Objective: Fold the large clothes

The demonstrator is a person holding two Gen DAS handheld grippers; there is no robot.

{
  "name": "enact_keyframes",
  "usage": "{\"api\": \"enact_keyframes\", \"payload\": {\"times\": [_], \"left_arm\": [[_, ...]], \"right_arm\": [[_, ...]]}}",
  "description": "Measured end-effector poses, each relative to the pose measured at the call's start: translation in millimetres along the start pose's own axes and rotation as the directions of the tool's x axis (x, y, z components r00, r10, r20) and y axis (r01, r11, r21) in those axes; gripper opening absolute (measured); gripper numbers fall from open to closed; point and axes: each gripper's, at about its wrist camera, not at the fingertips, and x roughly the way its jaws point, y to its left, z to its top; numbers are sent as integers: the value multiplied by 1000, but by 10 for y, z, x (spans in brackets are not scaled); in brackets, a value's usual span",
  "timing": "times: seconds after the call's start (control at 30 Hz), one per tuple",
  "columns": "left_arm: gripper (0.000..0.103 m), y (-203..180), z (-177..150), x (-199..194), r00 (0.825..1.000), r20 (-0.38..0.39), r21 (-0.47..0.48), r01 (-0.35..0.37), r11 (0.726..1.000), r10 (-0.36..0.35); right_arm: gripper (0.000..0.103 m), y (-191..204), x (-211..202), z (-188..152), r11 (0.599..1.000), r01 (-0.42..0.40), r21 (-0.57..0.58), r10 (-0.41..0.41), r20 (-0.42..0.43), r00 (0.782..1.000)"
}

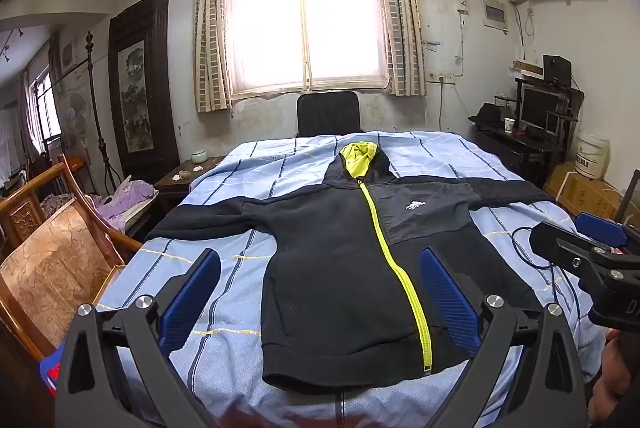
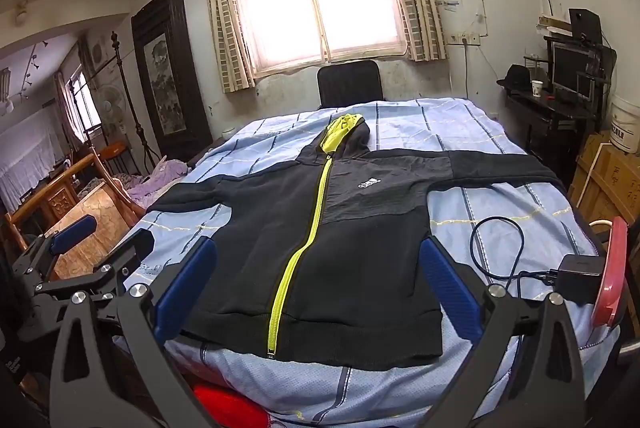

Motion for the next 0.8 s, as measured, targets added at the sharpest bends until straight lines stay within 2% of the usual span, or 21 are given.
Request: {"api": "enact_keyframes", "payload": {"times": [0.8], "left_arm": [[100,-35,-18,47,1000,-14,-4,-6,1000,6]], "right_arm": [[99,51,38,-78,1000,-7,-8,7,-3,1000]]}}
